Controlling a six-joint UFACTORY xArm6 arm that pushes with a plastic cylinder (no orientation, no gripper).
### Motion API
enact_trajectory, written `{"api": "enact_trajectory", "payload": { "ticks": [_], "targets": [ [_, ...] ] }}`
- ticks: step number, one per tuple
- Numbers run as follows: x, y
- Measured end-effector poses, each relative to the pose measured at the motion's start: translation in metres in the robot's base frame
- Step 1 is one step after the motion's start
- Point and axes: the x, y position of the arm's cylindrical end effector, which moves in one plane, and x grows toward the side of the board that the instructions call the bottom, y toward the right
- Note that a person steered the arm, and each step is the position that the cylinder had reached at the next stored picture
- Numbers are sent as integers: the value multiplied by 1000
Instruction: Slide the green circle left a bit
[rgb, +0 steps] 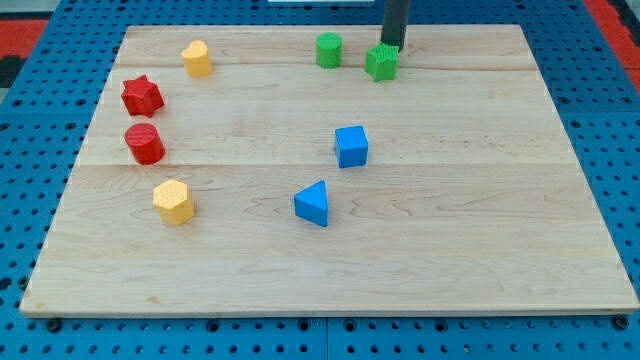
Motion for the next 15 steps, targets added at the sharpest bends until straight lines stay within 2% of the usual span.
{"api": "enact_trajectory", "payload": {
  "ticks": [3, 4, 6, 8, 15],
  "targets": [
    [55, -24],
    [55, -23],
    [45, 81],
    [45, 135],
    [45, 141]
  ]
}}
